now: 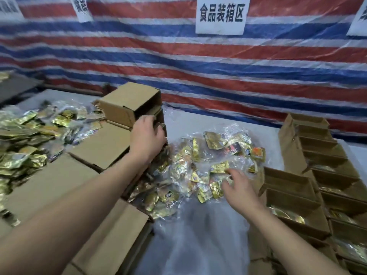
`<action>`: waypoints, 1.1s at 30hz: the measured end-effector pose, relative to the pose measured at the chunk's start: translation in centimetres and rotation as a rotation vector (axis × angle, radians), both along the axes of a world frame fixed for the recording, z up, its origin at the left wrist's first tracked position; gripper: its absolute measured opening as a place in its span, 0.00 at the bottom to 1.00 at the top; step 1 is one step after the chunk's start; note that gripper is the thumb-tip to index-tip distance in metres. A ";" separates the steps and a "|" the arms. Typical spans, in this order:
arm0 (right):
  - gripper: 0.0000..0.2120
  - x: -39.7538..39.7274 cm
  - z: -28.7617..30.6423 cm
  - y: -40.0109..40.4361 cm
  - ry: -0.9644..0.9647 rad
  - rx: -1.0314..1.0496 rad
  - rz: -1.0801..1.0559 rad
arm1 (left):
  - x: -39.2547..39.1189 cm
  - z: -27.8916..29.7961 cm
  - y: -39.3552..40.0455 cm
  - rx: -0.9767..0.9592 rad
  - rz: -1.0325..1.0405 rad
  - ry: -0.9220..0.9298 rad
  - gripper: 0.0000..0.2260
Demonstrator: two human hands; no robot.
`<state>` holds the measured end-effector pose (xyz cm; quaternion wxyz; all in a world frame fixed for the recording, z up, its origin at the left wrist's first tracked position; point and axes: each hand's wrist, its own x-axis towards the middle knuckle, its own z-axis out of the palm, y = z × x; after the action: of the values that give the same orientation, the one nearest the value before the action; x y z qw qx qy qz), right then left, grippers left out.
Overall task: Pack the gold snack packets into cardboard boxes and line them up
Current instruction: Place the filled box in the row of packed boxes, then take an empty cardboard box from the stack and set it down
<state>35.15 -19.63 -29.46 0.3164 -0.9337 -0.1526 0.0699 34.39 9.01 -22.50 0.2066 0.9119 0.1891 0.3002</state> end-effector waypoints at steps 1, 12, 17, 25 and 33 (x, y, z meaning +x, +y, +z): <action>0.21 0.7 0.7 1.8 -0.005 0.016 0.008 | 1.1 1.0 2.2 0.061 0.058 0.004 0.17; 0.23 6.3 5.8 13.7 -0.063 0.144 0.089 | 7.4 1.6 11.2 0.178 0.225 0.521 0.23; 0.22 7.3 7.5 13.6 -0.072 0.210 0.058 | 5.5 3.1 12.2 0.257 0.187 0.303 0.14; 0.30 7.5 12.9 9.6 -0.217 0.424 -0.045 | 0.8 10.7 4.9 0.341 -0.096 0.073 0.09; 0.17 4.6 14.3 1.3 -0.162 0.045 0.008 | -2.4 8.1 -6.5 0.007 -0.402 0.252 0.09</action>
<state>39.78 -18.36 -15.20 0.3234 -0.9284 -0.1830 -0.0077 31.97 2.51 -14.38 0.2338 0.9622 0.0268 0.1375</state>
